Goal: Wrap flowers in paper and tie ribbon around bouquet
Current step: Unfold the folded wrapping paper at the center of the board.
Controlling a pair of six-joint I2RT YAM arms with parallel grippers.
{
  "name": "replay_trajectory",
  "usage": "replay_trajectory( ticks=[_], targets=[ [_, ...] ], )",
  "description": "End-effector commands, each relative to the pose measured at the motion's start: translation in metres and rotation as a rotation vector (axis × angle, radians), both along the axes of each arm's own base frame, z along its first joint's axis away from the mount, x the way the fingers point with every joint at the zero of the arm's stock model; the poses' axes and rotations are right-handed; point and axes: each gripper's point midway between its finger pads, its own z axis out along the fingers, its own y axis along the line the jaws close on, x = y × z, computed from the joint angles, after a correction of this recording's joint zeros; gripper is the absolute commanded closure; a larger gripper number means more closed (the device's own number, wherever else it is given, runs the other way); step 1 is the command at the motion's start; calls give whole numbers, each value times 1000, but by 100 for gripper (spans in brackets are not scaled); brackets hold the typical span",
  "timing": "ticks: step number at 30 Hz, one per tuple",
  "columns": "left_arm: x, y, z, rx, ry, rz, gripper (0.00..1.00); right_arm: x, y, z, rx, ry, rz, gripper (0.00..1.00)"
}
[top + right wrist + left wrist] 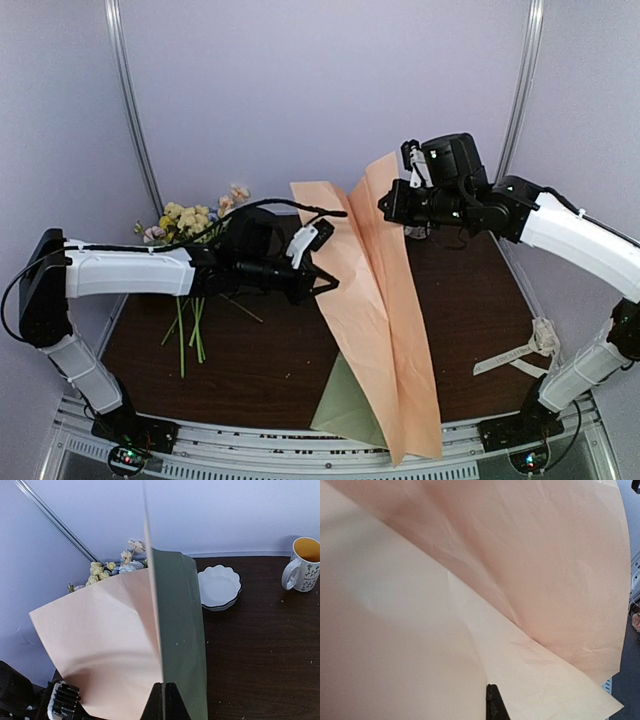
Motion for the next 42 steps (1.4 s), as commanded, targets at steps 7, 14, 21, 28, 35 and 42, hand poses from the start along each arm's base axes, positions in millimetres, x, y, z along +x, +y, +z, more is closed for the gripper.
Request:
replay_trajectory(
  ticks=[7, 14, 21, 28, 35, 42],
  targets=[
    [48, 126, 17, 205, -56, 321, 100, 16, -103, -15, -20, 90, -122, 100],
    [29, 158, 37, 317, -70, 292, 100, -4, -135, -12, -103, 120, -75, 100],
    [8, 204, 91, 379, -179, 382, 100, -60, -128, 24, -87, 94, 122, 100],
    [2, 217, 153, 349, -273, 410, 100, -79, -121, 52, 7, 108, 171, 100],
    [4, 227, 165, 397, -297, 439, 100, -74, -121, 29, -7, 175, 150, 100],
    [49, 208, 90, 583, -149, 390, 100, -30, -105, -64, -6, 339, 76, 100]
  ],
)
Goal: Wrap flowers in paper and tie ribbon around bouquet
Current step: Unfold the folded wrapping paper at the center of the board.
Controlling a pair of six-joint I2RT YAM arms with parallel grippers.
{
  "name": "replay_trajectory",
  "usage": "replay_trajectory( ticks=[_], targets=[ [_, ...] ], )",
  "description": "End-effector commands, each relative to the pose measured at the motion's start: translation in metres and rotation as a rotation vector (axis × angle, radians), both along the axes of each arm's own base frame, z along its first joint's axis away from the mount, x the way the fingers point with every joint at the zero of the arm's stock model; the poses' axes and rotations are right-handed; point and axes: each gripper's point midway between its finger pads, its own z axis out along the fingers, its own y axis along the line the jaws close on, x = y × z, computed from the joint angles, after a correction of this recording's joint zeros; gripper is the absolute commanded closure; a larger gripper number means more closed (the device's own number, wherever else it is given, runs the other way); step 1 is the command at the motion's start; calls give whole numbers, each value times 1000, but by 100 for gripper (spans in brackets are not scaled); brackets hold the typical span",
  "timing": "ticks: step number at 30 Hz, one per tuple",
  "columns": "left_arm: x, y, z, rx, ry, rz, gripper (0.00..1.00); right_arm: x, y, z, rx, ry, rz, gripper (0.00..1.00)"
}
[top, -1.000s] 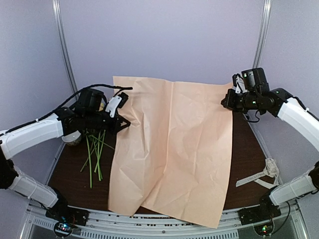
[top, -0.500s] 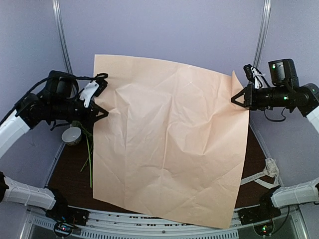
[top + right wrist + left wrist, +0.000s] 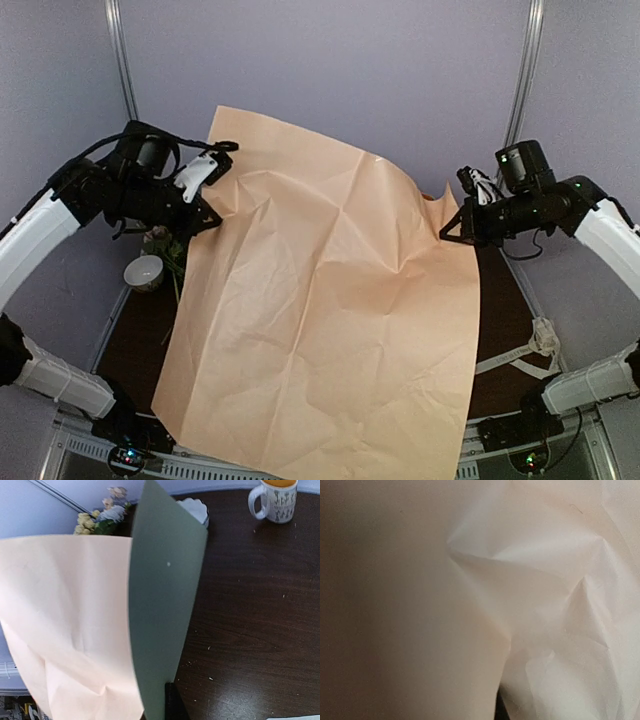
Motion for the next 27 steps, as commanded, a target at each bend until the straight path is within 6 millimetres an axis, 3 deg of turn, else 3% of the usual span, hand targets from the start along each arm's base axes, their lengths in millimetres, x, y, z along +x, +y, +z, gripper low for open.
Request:
replay_trajectory(
  ticks=[1, 4, 7, 10, 13, 16, 20, 27],
  targets=[
    [40, 1, -65, 148, 147, 49, 100, 30, 8, -59, 6, 95, -76, 100],
    [64, 3, -128, 246, 291, 90, 100, 41, 9, -105, -1, 153, -136, 100],
    [65, 0, -185, 341, 444, 74, 100, 42, 7, -151, -30, 219, -165, 100],
    [62, -5, -225, 388, 553, 42, 100, 38, 2, -194, -84, 285, -181, 100],
    [61, -1, -249, 439, 602, 41, 100, 33, -1, -229, -127, 346, -189, 100],
    [62, -1, -262, 464, 623, 33, 100, 34, -3, -244, -139, 360, -207, 100],
    [66, 3, -277, 511, 642, 43, 100, 38, -1, -249, -131, 354, -224, 100],
    [98, 11, -295, 505, 649, 100, 100, 44, -7, -246, -140, 322, -271, 100]
  ],
)
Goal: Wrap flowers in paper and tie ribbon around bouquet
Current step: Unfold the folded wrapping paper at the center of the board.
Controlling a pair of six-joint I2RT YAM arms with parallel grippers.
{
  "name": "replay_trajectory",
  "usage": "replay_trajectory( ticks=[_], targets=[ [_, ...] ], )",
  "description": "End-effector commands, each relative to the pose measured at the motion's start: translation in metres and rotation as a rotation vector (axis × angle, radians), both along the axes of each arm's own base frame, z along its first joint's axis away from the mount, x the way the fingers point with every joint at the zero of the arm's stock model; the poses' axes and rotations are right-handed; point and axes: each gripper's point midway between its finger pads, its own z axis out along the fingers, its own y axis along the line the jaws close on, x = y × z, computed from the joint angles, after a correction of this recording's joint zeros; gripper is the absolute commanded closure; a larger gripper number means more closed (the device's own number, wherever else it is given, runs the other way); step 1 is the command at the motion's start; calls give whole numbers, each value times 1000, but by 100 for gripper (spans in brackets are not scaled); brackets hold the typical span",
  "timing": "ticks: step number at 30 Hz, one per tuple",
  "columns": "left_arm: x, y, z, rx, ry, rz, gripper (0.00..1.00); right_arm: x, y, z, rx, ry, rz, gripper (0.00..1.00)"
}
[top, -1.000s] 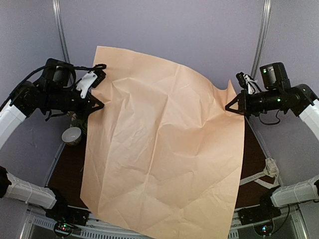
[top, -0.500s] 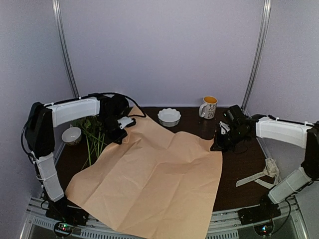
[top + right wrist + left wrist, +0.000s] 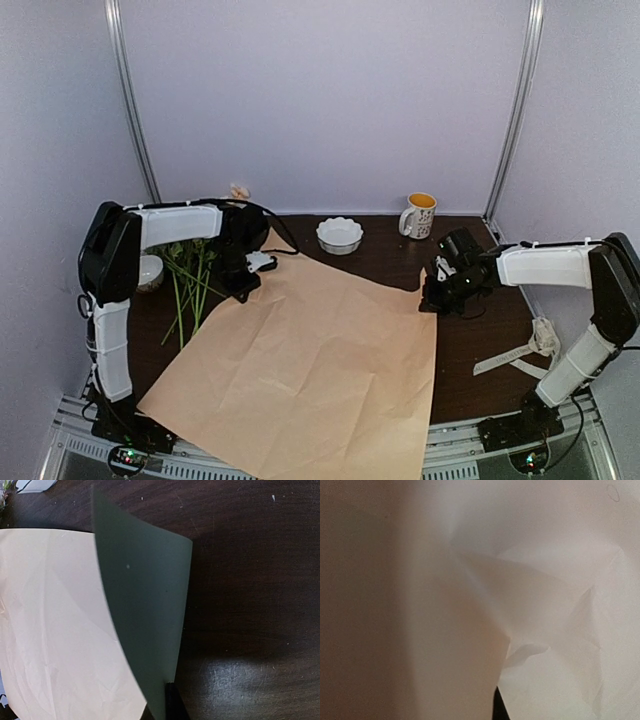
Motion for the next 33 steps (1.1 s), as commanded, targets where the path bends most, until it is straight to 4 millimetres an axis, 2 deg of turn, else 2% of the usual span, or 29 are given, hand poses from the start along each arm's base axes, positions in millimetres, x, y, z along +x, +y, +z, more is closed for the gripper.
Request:
replay_trajectory(
  ticks=[1, 8, 12, 14, 15, 17, 19, 22, 26, 28, 30, 32, 33],
  targets=[
    [29, 9, -5, 13, -31, 38, 100, 11, -3, 5, -13, -59, -46, 100],
    [67, 4, -6, 20, -98, 39, 100, 22, -9, -2, -59, -71, -72, 100],
    [78, 6, -8, 28, -110, 40, 100, 26, -7, -4, -60, -68, -75, 100],
    [78, 8, -8, 27, -106, 50, 90, 26, -6, -6, -57, -64, -76, 100],
    [77, 8, -8, 22, -105, 55, 78, 25, -7, -6, -56, -62, -78, 100],
    [76, 9, -6, 12, -113, 58, 65, 23, -6, -6, -53, -59, -78, 100],
    [78, 7, 4, -12, -147, 66, 60, 21, -7, -6, -56, -60, -80, 99],
    [86, 4, 31, -60, -227, 78, 48, 21, -9, -4, -63, -69, -85, 96],
    [102, 7, 66, -92, -362, 107, 37, 20, -14, 0, -71, -84, -105, 90],
    [108, 10, 81, -114, -414, 134, 35, 19, -17, 4, -75, -94, -118, 82],
    [113, 15, 97, -153, -464, 181, 34, 18, -23, 7, -96, -110, -136, 68],
    [117, 23, 111, -201, -514, 252, 34, 17, -31, 12, -123, -133, -159, 59],
    [115, 30, 109, -222, -520, 310, 35, 16, -37, 15, -140, -146, -173, 57]
  ],
)
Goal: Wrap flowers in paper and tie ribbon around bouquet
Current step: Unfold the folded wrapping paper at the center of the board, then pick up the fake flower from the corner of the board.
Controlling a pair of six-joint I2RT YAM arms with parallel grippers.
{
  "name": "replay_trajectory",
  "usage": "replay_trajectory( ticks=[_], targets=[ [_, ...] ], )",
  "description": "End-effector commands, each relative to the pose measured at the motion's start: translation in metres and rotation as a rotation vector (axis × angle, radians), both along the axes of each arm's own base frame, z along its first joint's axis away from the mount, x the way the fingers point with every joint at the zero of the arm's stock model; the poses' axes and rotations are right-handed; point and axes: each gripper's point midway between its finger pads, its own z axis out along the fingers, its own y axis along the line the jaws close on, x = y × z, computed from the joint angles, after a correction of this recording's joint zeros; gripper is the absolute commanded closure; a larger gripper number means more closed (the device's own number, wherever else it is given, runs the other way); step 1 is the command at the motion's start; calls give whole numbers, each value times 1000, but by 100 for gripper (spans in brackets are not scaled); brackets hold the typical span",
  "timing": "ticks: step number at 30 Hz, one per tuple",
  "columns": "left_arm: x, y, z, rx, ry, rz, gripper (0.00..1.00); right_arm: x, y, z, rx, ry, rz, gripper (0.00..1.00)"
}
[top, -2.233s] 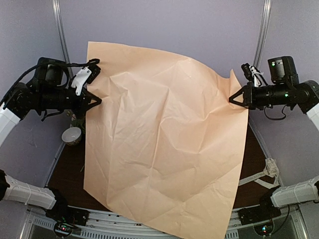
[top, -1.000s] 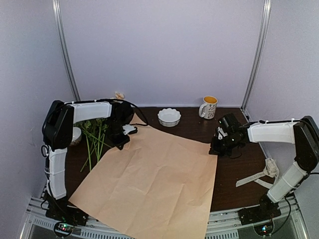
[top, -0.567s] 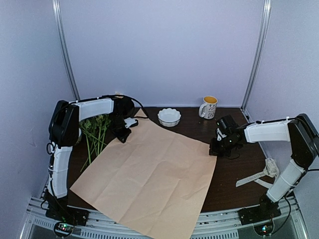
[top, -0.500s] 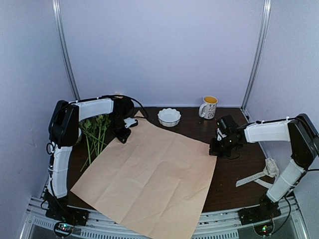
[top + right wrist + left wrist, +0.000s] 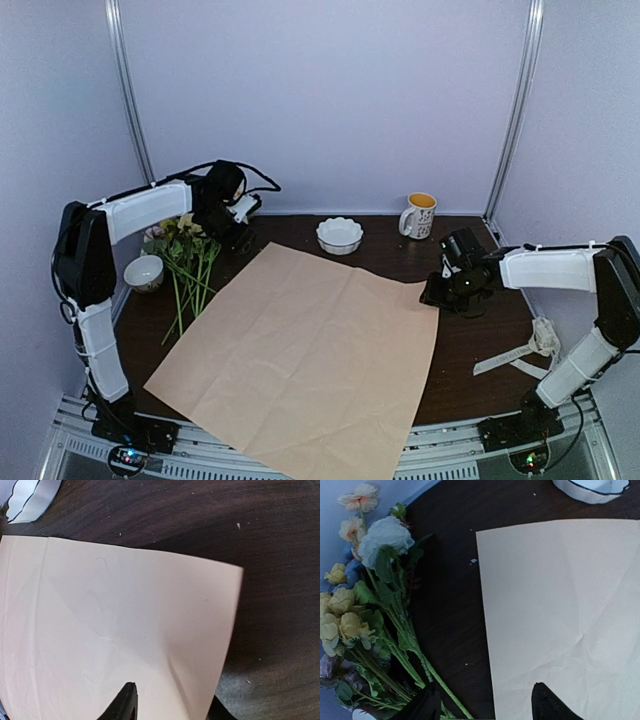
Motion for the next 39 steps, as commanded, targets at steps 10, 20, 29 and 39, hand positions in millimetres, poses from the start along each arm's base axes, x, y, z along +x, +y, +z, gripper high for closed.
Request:
replay_trajectory(
  ticks=[10, 20, 29, 39],
  targets=[
    [-2, 119, 6, -360, -193, 769, 47, 3, -41, 49, -154, -193, -93, 54],
    [-12, 159, -39, -364, -173, 972, 61, 0, -42, 49, -164, -207, -72, 55],
    [7, 152, -61, -444, -115, 953, 51, -3, -42, 48, -167, -208, -62, 56],
    [7, 156, -78, -462, -63, 982, 79, -5, -42, 49, -160, -210, -63, 57]
  ],
)
